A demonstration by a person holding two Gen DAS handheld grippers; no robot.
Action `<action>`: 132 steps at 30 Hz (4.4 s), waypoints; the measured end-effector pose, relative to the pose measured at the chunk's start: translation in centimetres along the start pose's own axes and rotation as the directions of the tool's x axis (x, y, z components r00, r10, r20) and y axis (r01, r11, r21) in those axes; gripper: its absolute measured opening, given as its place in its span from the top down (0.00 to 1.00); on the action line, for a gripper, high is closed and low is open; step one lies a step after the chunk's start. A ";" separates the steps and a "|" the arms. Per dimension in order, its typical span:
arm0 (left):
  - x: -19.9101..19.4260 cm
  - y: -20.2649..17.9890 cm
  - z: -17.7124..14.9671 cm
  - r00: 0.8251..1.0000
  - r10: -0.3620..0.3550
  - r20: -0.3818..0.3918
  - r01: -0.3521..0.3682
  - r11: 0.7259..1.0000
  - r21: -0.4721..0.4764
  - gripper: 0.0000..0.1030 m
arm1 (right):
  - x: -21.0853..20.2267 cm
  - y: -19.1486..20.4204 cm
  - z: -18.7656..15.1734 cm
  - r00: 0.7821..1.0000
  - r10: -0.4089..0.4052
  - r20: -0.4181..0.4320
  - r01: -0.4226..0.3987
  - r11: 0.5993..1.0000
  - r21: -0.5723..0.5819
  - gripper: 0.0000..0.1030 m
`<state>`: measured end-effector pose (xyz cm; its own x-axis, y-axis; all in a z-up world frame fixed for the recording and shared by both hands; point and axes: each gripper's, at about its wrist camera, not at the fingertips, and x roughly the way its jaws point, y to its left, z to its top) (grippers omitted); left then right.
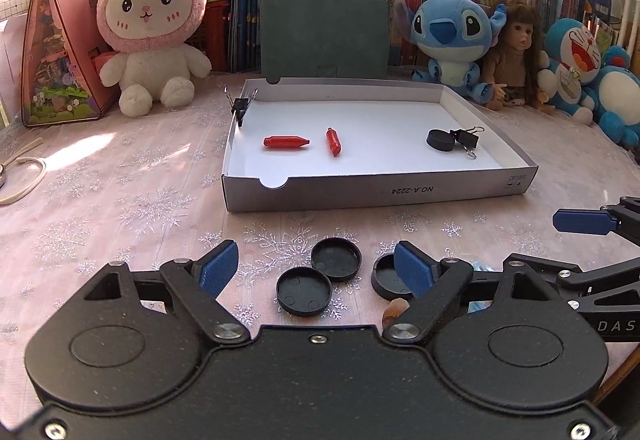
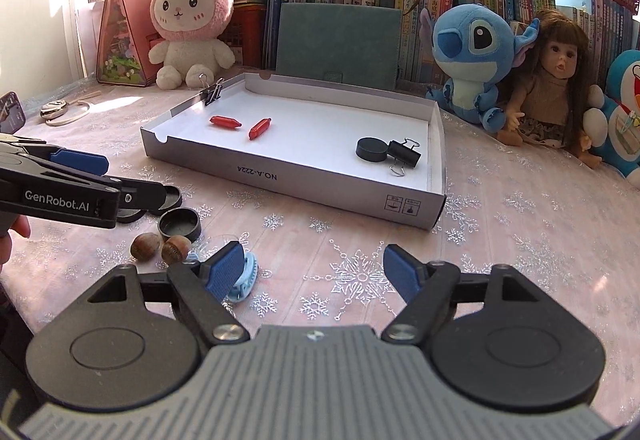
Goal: Organize rigid objects
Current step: 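Withdraw both open tools from the tray toward the lids and blue clips, then grasp a light-blue plastic clip with the right tool while the left tool grasps a black lid, then carry the blue clip with the right tool into the tray while the left tool carries the black lid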
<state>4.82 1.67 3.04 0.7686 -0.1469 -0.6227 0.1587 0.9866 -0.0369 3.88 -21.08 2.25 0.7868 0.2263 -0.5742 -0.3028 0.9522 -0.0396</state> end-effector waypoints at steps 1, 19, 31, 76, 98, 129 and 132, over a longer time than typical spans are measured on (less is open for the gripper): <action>-0.3 0.1 -0.2 1.000 0.004 0.006 -0.004 1.000 0.004 0.24 | 0.0 0.1 -0.1 1.000 0.004 -0.005 -0.004 1.000 -0.007 0.17; -1.2 1.4 -2.2 0.999 0.007 -0.039 -0.006 1.000 0.030 0.56 | 0.9 2.3 -1.1 0.999 0.013 -0.039 -0.017 0.995 -0.094 0.58; -0.2 0.7 -2.4 0.999 0.011 -0.034 -0.009 0.998 0.055 0.56 | 0.6 0.8 -1.3 0.998 -0.028 -0.048 0.025 0.998 -0.054 0.63; 0.6 0.1 -2.9 0.999 0.051 0.020 -0.053 0.992 0.115 0.46 | 2.1 4.4 -0.9 0.998 -0.063 0.012 0.064 0.995 -0.072 0.39; 0.2 -0.4 -3.1 1.000 0.013 0.025 -0.015 0.997 0.082 0.71 | 2.1 4.9 -1.5 0.990 -0.129 0.063 0.130 0.991 -0.008 0.32; -0.1 1.8 6.7 0.995 -0.019 0.093 0.021 1.000 -0.020 0.71 | 1.4 -2.3 5.4 0.988 -0.118 0.103 0.094 0.972 0.216 0.56; 1.4 1.7 8.2 0.998 -0.031 0.060 0.032 0.999 -0.016 0.71 | 2.7 -3.9 6.8 0.992 -0.113 0.063 0.094 0.965 0.243 0.56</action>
<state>11.27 2.51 8.49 0.7989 -0.1809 -0.5736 0.1730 0.9825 -0.0688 10.80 -22.75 6.43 0.8485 0.1299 -0.5131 -0.0872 0.9905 0.1065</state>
